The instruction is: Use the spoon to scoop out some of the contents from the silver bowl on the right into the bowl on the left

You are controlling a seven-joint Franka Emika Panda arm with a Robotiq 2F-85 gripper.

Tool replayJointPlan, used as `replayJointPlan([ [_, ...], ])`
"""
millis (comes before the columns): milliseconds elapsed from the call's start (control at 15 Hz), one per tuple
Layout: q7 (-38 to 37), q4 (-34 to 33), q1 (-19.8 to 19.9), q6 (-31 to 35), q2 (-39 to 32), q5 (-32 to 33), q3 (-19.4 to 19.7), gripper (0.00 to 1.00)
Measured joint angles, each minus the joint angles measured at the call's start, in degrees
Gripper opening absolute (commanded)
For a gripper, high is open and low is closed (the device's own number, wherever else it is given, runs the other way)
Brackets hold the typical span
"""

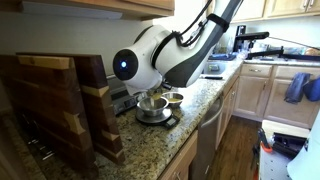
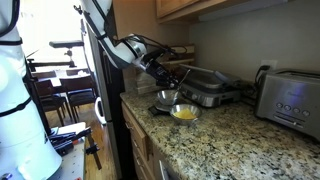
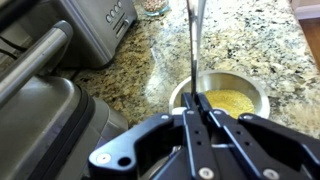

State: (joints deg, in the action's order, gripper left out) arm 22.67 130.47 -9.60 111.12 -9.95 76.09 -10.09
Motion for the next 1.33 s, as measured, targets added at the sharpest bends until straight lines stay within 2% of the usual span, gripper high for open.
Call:
replayJointPlan([
  [600,-6.71,6.13,1.26,9.77,4.47,8.08,0.63,0.03],
  [1000,-17.59,9.18,-0.36,10.66,6.49,15.63,-1.64,0.03],
  [1333,-25.91,11.89,-0.11,10.36,6.78,25.67,-0.95,0.03],
])
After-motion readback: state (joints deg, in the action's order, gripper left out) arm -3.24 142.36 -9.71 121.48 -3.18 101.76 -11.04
